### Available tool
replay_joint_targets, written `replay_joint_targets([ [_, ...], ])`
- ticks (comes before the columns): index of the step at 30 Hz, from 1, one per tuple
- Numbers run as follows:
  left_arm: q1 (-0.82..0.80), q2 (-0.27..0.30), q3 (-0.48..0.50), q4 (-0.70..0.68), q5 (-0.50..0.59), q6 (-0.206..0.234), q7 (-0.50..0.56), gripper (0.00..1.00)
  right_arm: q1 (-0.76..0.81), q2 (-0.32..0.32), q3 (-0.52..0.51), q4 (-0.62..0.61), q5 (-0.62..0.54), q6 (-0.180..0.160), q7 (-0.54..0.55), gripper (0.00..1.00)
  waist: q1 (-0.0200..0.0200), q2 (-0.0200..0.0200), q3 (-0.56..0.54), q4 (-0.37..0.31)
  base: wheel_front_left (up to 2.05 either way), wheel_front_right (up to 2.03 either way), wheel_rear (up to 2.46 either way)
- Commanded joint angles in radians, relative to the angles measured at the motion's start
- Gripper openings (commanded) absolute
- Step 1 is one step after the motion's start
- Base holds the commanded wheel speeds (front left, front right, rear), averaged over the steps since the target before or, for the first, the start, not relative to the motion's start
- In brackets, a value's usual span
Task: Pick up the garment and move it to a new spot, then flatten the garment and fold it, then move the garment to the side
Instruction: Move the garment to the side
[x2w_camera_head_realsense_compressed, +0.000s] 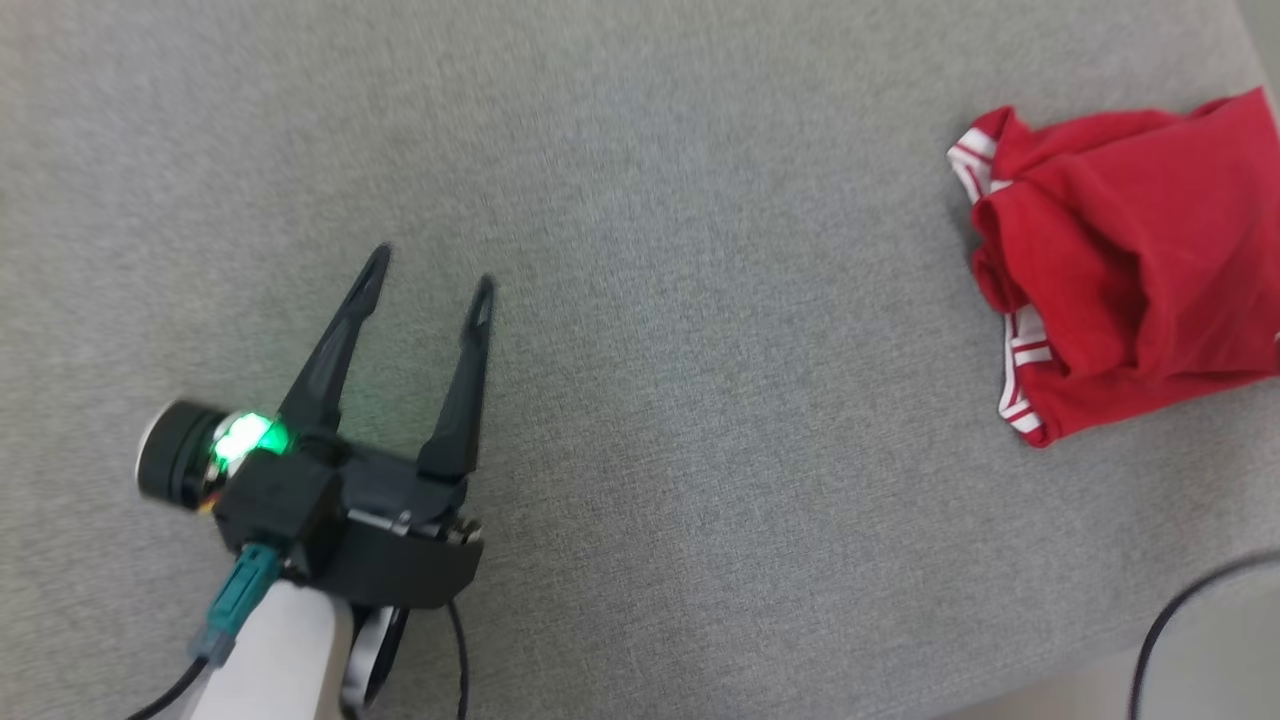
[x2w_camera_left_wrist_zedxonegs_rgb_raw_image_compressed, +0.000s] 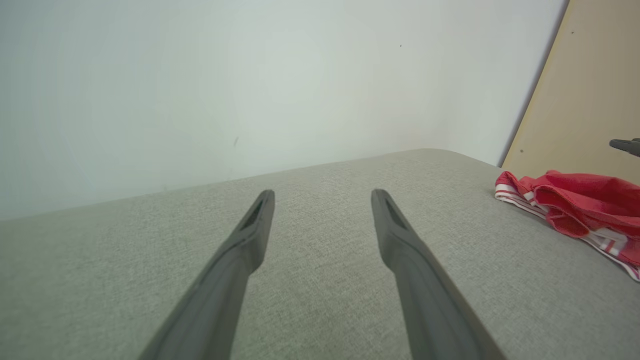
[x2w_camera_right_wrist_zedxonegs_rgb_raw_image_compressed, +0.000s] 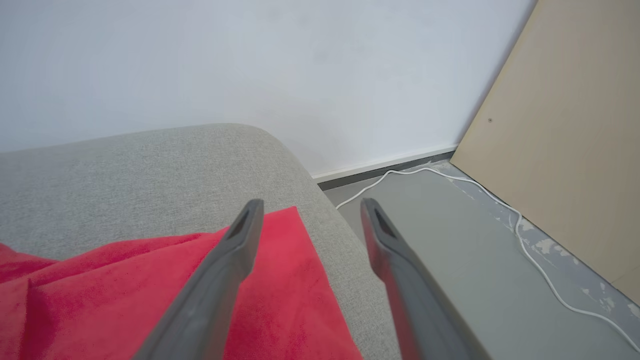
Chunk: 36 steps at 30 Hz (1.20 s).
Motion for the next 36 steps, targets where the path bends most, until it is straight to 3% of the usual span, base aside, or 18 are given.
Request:
replay_joint_targets([
  [1,0.038,0.008,0.014,0.010,-0.012,0.014,-0.011,1.00,0.073,0.044,-0.047,-0.080,-0.025,-0.001,-0.002,1.00,0.0000,-0.0001,-0.062,0.015,0.00,0.00,0.00],
  [7,0.103,0.019,0.048,0.019,-0.036,0.040,-0.021,1.00,0.247,0.170,-0.137,-0.361,-0.100,-0.001,-0.002,1.00,0.0000,-0.0001,-0.129,0.042,0.00,0.00,0.00],
  [15,0.168,0.022,0.088,0.036,-0.071,0.067,-0.031,1.00,0.407,0.295,-0.077,-0.602,-0.162,-0.001,-0.002,1.00,0.0000,-0.0001,-0.194,0.102,0.00,0.00,0.00],
  [24,0.241,0.019,0.116,0.058,-0.108,0.079,-0.042,1.00,0.543,0.385,0.002,-0.708,-0.225,-0.001,0.036,1.00,0.0000,-0.0001,-0.280,0.166,0.00,0.00,0.00],
  [36,0.323,0.019,0.110,0.118,-0.136,0.059,-0.048,1.00,0.703,0.439,-0.026,-0.759,-0.278,-0.001,0.098,1.00,0.0000,-0.0001,-0.402,0.197,0.00,0.00,0.00],
])
